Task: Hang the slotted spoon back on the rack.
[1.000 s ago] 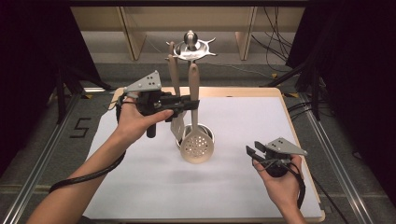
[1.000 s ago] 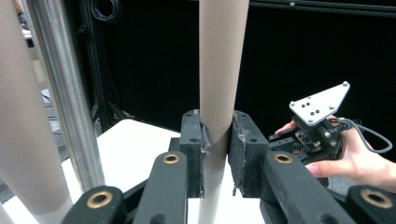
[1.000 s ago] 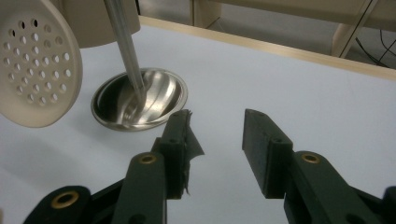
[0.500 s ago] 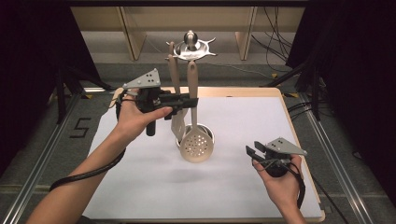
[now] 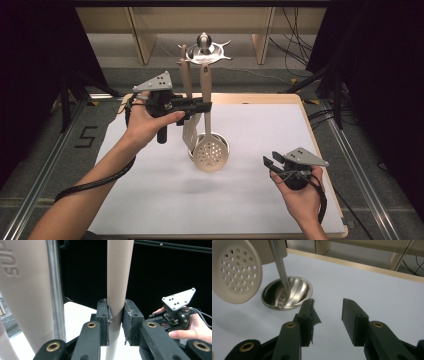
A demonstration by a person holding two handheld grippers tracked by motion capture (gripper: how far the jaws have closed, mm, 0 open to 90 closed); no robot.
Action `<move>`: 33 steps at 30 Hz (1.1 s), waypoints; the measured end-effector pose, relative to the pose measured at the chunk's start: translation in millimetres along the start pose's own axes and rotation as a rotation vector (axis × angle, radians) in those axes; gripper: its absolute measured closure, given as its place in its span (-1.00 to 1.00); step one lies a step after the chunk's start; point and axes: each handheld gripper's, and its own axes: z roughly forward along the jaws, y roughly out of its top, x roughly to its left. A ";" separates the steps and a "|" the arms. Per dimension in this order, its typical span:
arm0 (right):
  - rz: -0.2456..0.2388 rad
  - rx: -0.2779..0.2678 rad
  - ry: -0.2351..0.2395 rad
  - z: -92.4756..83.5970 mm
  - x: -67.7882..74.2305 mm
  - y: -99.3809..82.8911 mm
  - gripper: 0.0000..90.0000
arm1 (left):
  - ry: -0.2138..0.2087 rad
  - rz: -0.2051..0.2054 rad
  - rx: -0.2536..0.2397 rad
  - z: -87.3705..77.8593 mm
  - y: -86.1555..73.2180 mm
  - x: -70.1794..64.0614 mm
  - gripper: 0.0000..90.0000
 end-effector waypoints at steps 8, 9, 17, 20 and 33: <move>0.050 0.017 0.008 -0.3 3.8 -1.0 0.38 | 0.027 0.065 -0.016 1.6 -3.0 3.2 0.67; 0.049 0.008 0.006 0.5 4.0 -1.6 0.38 | 0.033 0.011 -0.022 1.6 -4.8 -0.8 0.66; 0.061 0.004 0.016 1.6 4.4 -2.2 0.36 | 0.083 0.094 -0.075 -6.6 -6.2 -0.7 0.46; 0.065 0.010 0.009 0.1 5.3 -1.6 0.36 | 0.110 0.100 -0.094 -11.2 -8.0 -2.9 0.41; 0.033 0.008 0.009 1.3 3.5 -2.3 0.35 | 0.168 0.100 -0.106 -27.5 -26.0 -19.9 0.27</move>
